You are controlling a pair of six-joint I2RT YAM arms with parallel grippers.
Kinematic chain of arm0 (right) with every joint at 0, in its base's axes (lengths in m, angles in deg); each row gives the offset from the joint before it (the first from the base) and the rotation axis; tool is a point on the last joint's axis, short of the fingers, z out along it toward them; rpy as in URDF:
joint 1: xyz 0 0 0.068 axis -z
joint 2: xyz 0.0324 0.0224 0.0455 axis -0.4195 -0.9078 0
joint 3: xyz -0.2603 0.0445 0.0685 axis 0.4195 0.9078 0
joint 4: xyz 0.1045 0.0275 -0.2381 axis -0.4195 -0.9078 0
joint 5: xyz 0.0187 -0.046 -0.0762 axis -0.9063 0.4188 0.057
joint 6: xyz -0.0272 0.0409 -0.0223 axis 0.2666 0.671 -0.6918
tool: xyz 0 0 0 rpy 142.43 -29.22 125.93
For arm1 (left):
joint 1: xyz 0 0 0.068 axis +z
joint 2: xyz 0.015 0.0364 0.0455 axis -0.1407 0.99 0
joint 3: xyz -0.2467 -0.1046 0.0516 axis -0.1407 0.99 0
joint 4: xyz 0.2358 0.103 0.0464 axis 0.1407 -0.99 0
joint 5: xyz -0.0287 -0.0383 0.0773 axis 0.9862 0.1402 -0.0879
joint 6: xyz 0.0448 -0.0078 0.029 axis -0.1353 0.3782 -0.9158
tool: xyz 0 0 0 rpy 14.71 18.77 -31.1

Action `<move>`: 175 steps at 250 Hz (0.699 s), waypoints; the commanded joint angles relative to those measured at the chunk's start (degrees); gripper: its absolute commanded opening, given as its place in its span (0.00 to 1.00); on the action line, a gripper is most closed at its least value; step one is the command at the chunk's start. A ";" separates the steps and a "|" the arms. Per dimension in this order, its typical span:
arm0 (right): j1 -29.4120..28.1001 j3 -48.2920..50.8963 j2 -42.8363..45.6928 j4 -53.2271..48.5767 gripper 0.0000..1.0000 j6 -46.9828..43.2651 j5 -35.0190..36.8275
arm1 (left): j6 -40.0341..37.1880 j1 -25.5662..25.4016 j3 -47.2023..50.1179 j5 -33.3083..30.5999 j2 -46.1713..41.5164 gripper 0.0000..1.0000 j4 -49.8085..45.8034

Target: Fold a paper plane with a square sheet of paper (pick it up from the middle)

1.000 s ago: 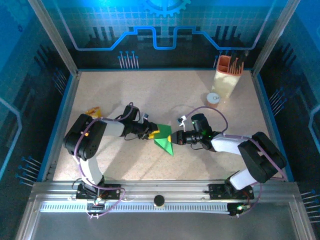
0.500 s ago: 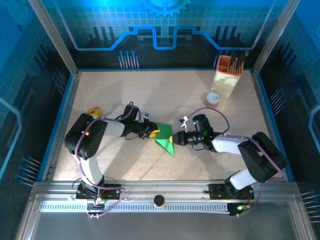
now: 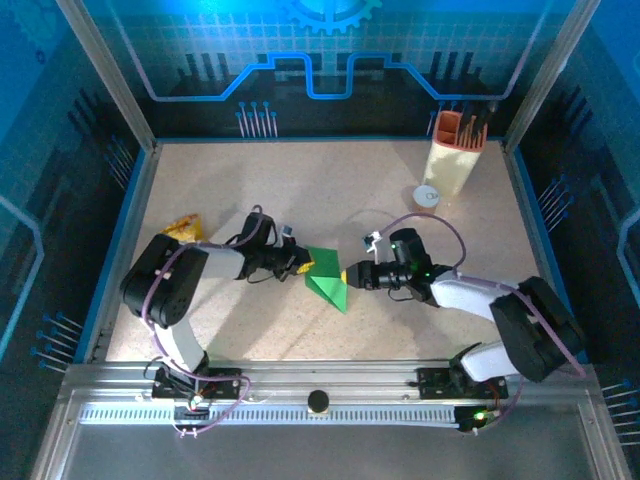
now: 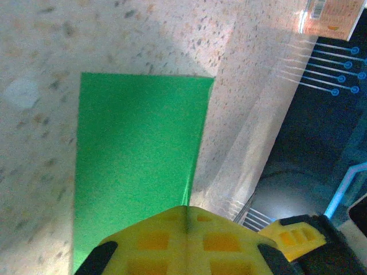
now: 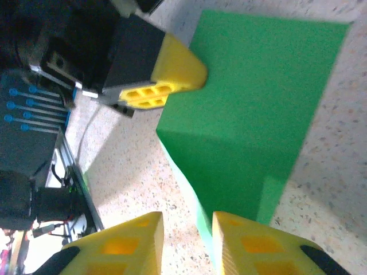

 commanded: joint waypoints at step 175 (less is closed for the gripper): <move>-15.15 5.53 21.96 -6.57 0.50 -24.66 34.88 | 6.48 -5.31 3.86 -18.28 -13.31 0.00 -5.01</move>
